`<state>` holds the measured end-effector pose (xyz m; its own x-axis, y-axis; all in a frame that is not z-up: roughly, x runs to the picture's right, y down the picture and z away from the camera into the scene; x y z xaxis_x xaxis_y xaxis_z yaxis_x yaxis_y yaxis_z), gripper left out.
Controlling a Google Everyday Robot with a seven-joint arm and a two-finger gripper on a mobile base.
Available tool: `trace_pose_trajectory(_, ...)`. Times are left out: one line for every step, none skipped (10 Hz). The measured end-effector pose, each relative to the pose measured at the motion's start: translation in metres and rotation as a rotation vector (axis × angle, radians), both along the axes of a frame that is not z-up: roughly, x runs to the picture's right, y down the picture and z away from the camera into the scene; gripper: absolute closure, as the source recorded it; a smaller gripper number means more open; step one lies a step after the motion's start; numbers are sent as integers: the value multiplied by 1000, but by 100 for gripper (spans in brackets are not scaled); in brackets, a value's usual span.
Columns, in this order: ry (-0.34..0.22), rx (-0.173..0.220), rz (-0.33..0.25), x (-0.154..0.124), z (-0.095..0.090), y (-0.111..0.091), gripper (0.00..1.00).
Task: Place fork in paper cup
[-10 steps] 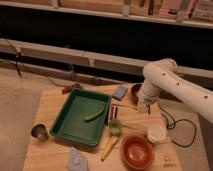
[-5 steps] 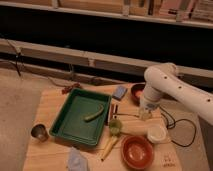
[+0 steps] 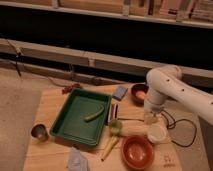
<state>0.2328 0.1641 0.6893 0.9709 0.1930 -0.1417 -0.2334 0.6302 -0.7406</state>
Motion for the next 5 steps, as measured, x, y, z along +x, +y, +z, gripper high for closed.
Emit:
trace_pose_trajectory(18,-10,-3,5,-2,2,100)
trace_pose_trajectory(28,-24,-13,8,-3,5,100)
trace_pose_trajectory(30,-28,-19,7,-2,5,96)
trace_pose_trajectory(21,-14,-10,1,2,1,85)
trace_pose_trajectory(22,-9,0,-1,5,-3,77)
